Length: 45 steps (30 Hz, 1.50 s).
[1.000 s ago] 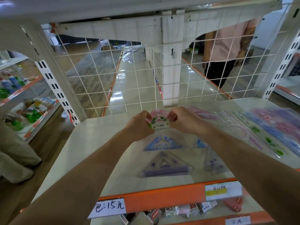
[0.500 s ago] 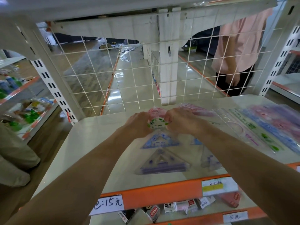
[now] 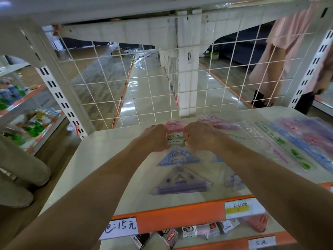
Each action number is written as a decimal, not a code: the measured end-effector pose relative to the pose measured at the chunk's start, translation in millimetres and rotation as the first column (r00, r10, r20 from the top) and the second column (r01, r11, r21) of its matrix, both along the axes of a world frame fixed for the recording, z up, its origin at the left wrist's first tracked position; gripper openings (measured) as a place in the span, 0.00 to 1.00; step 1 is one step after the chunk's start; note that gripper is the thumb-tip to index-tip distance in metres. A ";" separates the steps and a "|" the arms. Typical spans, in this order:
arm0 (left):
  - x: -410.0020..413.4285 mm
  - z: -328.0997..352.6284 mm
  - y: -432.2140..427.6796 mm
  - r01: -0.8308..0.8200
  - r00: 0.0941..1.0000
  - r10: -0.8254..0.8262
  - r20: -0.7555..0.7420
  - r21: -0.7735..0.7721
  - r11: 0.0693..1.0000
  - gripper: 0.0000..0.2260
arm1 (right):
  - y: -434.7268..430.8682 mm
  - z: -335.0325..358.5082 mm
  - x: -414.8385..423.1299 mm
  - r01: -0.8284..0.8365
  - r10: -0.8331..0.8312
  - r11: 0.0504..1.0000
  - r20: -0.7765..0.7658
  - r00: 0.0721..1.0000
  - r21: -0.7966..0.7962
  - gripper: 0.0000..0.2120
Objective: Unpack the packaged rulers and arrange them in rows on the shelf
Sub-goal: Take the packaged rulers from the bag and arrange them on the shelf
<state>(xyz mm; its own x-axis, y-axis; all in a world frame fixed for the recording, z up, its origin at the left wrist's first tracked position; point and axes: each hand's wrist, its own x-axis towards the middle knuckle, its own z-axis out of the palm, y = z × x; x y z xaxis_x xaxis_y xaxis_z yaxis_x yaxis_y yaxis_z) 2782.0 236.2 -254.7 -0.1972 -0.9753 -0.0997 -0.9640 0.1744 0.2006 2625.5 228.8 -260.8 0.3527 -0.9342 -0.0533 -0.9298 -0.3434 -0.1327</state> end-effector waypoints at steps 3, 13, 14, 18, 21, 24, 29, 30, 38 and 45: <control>-0.3 0.8 -2.8 0.001 1.000 -0.002 0.015 0.034 0.999 0.13 | -1.0 1.1 -0.1 -0.022 0.022 0.999 -0.017 1.000 0.026 0.12; 12.4 10.0 -49.2 -0.168 0.976 0.164 -0.146 -0.019 0.986 0.17 | -43.0 16.0 3.6 -0.011 0.010 0.998 -0.034 0.999 -0.055 0.11; 10.5 8.6 -53.9 -0.166 0.976 0.163 -0.145 -0.009 0.986 0.17 | -48.2 12.7 5.5 -0.014 0.012 0.999 -0.054 0.998 -0.042 0.11; 5.0 1.5 -68.5 -0.185 0.971 0.191 -0.147 0.054 0.981 0.16 | -62.0 4.7 9.5 -0.019 0.017 0.999 -0.050 0.999 -0.029 0.10; 1.5 -2.2 -77.4 -0.176 0.967 0.196 -0.161 0.131 0.976 0.17 | -71.3 1.9 13.5 -0.048 0.046 0.997 -0.037 0.998 -0.055 0.09; -2.1 -4.5 -84.5 -0.177 0.952 0.211 -0.223 0.162 0.971 0.17 | -77.6 1.2 16.4 -0.066 0.065 0.996 -0.027 0.998 -0.052 0.10; -3.1 1.6 -85.6 -0.187 0.939 0.235 -0.250 0.203 0.961 0.17 | -79.5 4.1 15.4 -0.068 0.067 0.997 0.017 0.998 0.036 0.07; -2.2 2.3 -85.7 -0.180 0.935 0.235 -0.266 0.215 0.960 0.18 | -80.7 5.5 16.0 -0.058 0.056 0.996 0.033 0.998 0.070 0.07; -4.3 -5.4 -78.2 -0.223 0.802 0.322 -0.503 0.247 0.943 0.05 | -84.3 2.6 21.7 -0.026 0.024 0.997 0.024 0.999 0.071 0.05; -8.2 0.8 -71.0 -0.289 0.657 0.375 -0.654 0.242 0.926 0.15 | -83.8 0.9 18.5 0.003 -0.011 0.998 0.114 0.993 0.068 0.10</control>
<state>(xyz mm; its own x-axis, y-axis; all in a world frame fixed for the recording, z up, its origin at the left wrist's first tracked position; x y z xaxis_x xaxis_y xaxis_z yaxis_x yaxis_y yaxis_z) 2773.7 165.1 -253.9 0.0826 -0.9805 -0.1782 -0.5438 -0.1942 0.8165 2644.0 145.0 -259.9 0.3534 -0.9323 -0.0767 -0.9096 -0.3233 -0.2610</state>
